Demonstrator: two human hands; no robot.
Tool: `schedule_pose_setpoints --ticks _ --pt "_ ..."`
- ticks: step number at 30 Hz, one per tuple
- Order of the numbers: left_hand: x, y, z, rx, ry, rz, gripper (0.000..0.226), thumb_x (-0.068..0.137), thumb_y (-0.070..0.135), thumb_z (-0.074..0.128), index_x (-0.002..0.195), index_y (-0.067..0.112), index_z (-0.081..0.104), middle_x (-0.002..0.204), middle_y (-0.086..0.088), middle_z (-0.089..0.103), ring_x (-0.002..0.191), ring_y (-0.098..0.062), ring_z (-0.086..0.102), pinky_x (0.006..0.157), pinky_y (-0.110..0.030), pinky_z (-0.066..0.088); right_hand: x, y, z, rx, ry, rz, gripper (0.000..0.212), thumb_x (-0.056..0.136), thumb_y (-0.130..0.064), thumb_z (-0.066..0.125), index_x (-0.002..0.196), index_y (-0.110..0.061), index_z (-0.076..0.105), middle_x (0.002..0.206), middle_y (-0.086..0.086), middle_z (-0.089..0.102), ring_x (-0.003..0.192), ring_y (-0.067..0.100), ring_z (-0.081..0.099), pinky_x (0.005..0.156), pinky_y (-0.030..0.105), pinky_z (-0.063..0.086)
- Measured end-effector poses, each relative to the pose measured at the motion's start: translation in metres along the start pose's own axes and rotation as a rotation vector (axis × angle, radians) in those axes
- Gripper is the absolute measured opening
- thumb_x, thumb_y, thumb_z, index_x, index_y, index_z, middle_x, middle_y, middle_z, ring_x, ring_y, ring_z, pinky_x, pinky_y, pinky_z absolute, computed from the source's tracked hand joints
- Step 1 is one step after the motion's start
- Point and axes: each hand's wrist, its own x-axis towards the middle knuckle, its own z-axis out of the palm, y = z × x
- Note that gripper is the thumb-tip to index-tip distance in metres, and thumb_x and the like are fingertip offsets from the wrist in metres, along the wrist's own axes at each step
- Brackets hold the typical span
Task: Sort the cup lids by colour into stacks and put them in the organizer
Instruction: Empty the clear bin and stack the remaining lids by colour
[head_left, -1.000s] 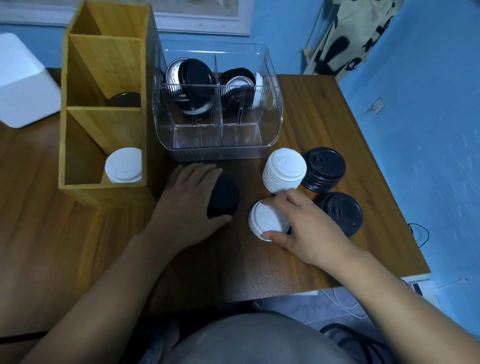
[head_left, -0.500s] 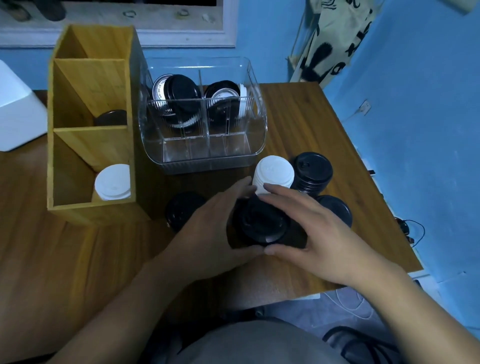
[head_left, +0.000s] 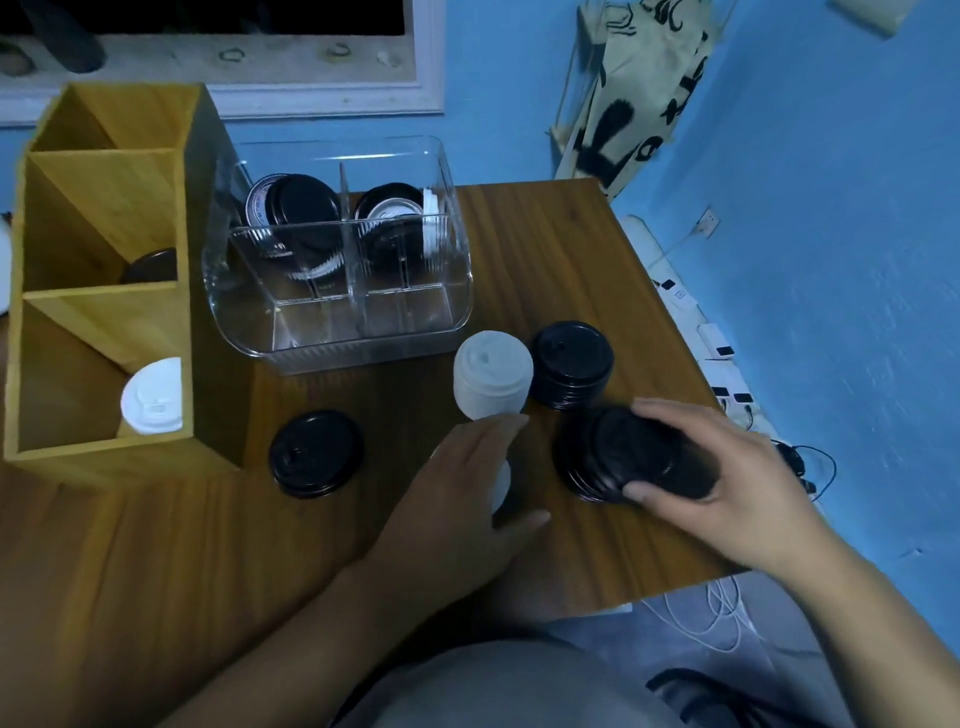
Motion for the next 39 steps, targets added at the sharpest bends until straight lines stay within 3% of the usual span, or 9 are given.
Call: schedule_pose_setpoints --ticks 5,10,15,18,21,26,30,34,39 --pt "-0.003 0.032 0.052 -0.112 0.057 0.02 0.084 0.087 0.041 0.071 0.156 0.014 0.031 0.156 -0.001 0.04 0.145 -0.003 0.029 0.118 -0.01 0.015 -0.004 0.035 -0.015 0.042 0.041 0.102 0.063 0.072 -0.052 0.078 0.129 -0.032 0.063 0.133 -0.018 0.062 0.124 0.003 0.058 0.108 0.033 0.046" --pt "0.017 0.034 0.078 -0.143 0.071 -0.111 0.105 0.082 0.039 0.08 0.161 0.021 0.012 0.163 0.003 0.027 0.15 -0.006 0.021 0.118 -0.013 0.011 0.005 0.032 -0.004 0.018 -0.027 0.005 0.063 0.074 -0.049 0.083 0.129 -0.023 0.065 0.135 -0.013 0.061 0.127 0.0 0.055 0.109 0.018 0.04" --pt "0.028 0.026 0.093 -0.163 0.058 -0.157 0.101 0.082 0.037 0.083 0.159 0.018 0.021 0.157 0.0 0.04 0.142 -0.001 0.029 0.112 -0.008 0.012 0.014 0.033 0.012 0.002 -0.143 -0.032 0.065 0.077 -0.051 0.079 0.134 -0.027 0.061 0.138 -0.014 0.056 0.131 0.001 0.049 0.11 0.028 0.042" --pt "0.027 0.022 0.096 -0.16 0.082 -0.158 0.097 0.081 0.038 0.083 0.157 0.016 0.028 0.152 0.004 0.044 0.137 0.005 0.028 0.111 -0.003 0.01 0.017 0.035 0.015 -0.007 -0.19 -0.035 0.065 0.079 -0.051 0.076 0.138 -0.03 0.058 0.138 -0.016 0.05 0.13 -0.004 0.045 0.109 0.018 0.04" --pt "0.028 0.02 0.098 -0.149 0.092 -0.157 0.095 0.082 0.041 0.083 0.157 0.015 0.03 0.154 0.002 0.045 0.141 -0.007 0.037 0.112 -0.007 0.016 0.021 0.034 0.017 0.013 -0.211 -0.043 0.063 0.079 -0.048 0.077 0.136 -0.029 0.059 0.134 -0.014 0.047 0.128 -0.004 0.045 0.103 0.008 0.037" --pt "0.028 0.019 0.1 -0.144 0.101 -0.162 0.098 0.082 0.043 0.082 0.158 0.013 0.028 0.152 -0.003 0.046 0.139 -0.013 0.04 0.112 -0.02 0.027 0.027 0.034 0.014 0.04 -0.312 -0.071 0.058 0.08 -0.049 0.075 0.132 -0.029 0.062 0.145 -0.014 0.043 0.133 -0.006 0.041 0.103 0.009 0.038" --pt "0.029 0.02 0.099 -0.13 0.092 -0.141 0.094 0.082 0.043 0.082 0.156 0.013 0.032 0.15 -0.003 0.048 0.137 -0.011 0.04 0.109 -0.006 0.017 0.031 0.036 0.005 0.046 -0.4 -0.092 0.053 0.081 -0.047 0.073 0.132 -0.035 0.062 0.151 -0.02 0.041 0.137 -0.011 0.036 0.104 0.003 0.032" --pt "0.03 0.02 0.099 -0.137 0.091 -0.13 0.091 0.081 0.041 0.083 0.154 0.012 0.036 0.147 -0.003 0.051 0.134 -0.013 0.043 0.109 -0.017 0.026 0.036 0.038 0.001 0.067 -0.449 -0.097 0.052 0.081 -0.035 0.079 0.131 -0.036 0.064 0.152 -0.023 0.04 0.139 -0.009 0.034 0.106 0.005 0.031" --pt "0.031 0.02 0.098 -0.168 0.099 -0.134 0.093 0.08 0.041 0.083 0.154 0.012 0.035 0.146 -0.003 0.052 0.132 -0.012 0.044 0.108 -0.019 0.029 0.041 0.041 0.005 0.023 -0.481 -0.136 0.051 0.08 -0.029 0.083 0.128 -0.035 0.066 0.152 -0.023 0.038 0.142 -0.003 0.033 0.111 0.013 0.035"
